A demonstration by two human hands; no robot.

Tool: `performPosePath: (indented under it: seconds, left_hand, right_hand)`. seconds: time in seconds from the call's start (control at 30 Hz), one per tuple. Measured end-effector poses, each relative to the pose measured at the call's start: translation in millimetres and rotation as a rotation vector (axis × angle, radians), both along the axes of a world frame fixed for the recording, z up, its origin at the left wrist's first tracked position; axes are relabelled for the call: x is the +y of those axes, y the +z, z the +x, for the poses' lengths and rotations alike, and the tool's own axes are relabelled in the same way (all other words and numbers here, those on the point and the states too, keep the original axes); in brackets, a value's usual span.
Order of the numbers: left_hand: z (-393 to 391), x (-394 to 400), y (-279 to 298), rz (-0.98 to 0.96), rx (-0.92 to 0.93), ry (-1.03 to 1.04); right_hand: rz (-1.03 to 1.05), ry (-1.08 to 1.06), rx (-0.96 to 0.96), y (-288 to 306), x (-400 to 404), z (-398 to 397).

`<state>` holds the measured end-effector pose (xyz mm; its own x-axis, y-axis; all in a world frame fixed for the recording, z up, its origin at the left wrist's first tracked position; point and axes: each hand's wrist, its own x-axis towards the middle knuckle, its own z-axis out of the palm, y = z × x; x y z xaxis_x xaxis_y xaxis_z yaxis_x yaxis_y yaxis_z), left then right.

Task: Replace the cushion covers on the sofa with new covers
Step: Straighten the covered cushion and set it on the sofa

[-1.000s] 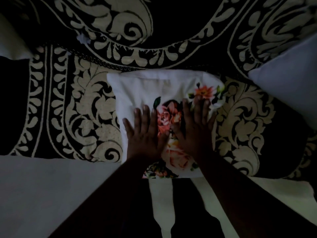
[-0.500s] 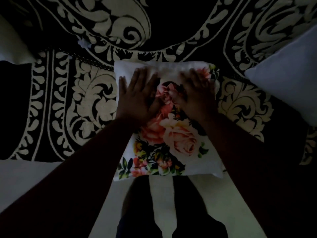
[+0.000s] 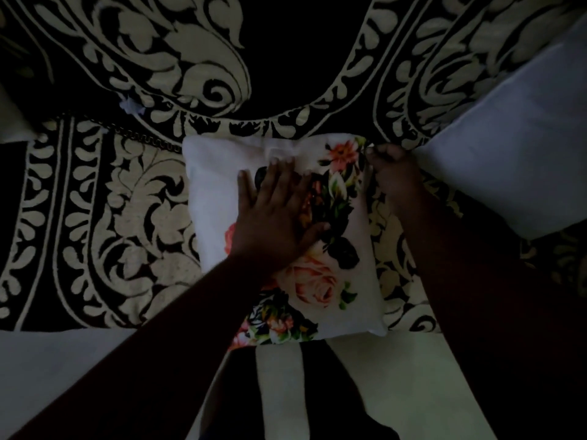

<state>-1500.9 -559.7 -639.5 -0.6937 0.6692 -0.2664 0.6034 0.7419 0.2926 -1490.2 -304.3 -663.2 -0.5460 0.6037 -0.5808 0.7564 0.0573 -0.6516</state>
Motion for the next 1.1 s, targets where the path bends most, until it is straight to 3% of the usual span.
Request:
performPosePath:
  seconds: [0.23,0.4,0.63,0.93,1.03,1.1]
  left_hand:
    - [-1,-5,-16,-0.04,0.029,0.004]
    - [4,-11,-15,-0.044,0.025,0.021]
    - [4,-11,-15,-0.029,0.011,0.037]
    - [6,-9,-19,-0.037,0.028,0.043]
    - [5,-8,-20,-0.044,0.02,0.038]
    - [5,-7,-20,-0.049,0.019,0.029]
  right_hand:
    - [-0.272,-0.103,-0.033,17,24,-15]
    - [-0.158,0.396,-0.142,26,21,-27]
    - [-0.399,0.33,-0.084,34,35,0]
    - [0.164,0.751,-0.041,25,14,-5]
    - [0.34,0.766,0.004,20,20,-10]
    - [0.475,0.649,-0.016,14,33,-15]
